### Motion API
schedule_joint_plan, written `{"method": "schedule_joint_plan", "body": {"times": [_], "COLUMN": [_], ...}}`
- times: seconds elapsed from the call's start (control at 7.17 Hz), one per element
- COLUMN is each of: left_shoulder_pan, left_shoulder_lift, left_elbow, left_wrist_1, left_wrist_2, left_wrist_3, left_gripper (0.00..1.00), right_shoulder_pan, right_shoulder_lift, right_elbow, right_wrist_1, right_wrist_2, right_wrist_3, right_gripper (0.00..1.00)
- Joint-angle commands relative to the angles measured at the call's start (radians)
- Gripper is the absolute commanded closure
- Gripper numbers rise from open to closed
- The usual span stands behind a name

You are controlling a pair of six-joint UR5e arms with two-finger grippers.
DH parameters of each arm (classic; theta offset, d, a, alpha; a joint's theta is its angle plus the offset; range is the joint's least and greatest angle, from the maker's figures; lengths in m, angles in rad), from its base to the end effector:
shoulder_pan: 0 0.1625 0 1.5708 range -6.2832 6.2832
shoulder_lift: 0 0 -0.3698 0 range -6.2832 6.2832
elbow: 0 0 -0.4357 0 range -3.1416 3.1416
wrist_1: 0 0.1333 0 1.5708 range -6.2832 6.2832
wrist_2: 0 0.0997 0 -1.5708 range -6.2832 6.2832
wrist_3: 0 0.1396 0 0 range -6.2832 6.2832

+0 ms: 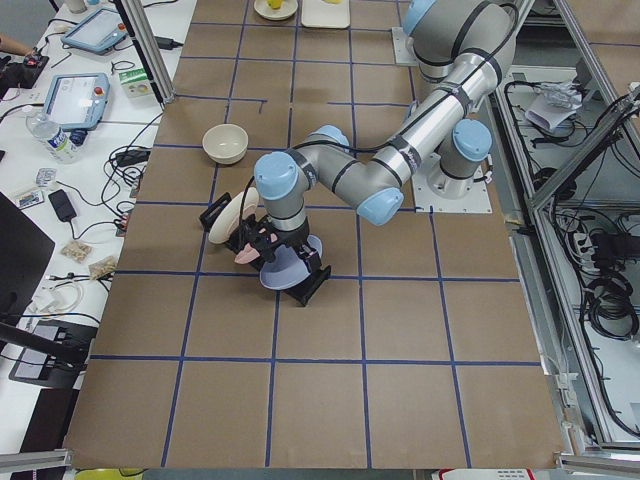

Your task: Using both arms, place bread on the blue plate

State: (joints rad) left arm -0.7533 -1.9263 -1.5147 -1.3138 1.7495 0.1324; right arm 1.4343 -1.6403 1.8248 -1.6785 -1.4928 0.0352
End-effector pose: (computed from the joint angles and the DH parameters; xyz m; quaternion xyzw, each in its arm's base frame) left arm 0.3918 -0.5161 0.2392 -0.3327 0.9386 0.0596 0.0697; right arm 0.0760 -0.5064 0.3051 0.0871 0.9947 0.0363 0.0408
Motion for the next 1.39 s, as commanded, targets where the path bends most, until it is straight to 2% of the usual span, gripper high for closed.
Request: {"method": "schedule_joint_plan", "body": {"times": [0.0,0.14,0.56,0.7,1.25], "left_shoulder_pan": [0.005,0.005,0.005,0.005,0.008], "left_shoulder_lift": [-0.057,-0.072,-0.077,-0.077,-0.046], "left_elbow": [-0.004,-0.007,-0.009,-0.009,0.005], "left_wrist_1": [0.007,0.040,0.036,0.031,0.022], "left_wrist_2": [0.019,0.021,0.016,0.016,0.022], "left_wrist_3": [-0.008,-0.010,-0.013,-0.013,-0.008], "left_gripper": [0.09,0.14,0.89,1.00,1.00], "right_shoulder_pan": [0.058,0.070,0.072,0.071,0.071], "right_shoulder_lift": [-0.001,0.000,0.002,0.002,0.004], "right_elbow": [0.001,0.002,0.004,0.004,0.004], "right_wrist_1": [-0.018,-0.018,-0.018,-0.018,-0.018], "right_wrist_2": [0.005,0.002,0.003,0.003,0.003], "right_wrist_3": [0.065,0.078,0.091,0.091,0.091], "right_gripper": [1.00,1.00,1.00,1.00,1.00]}}
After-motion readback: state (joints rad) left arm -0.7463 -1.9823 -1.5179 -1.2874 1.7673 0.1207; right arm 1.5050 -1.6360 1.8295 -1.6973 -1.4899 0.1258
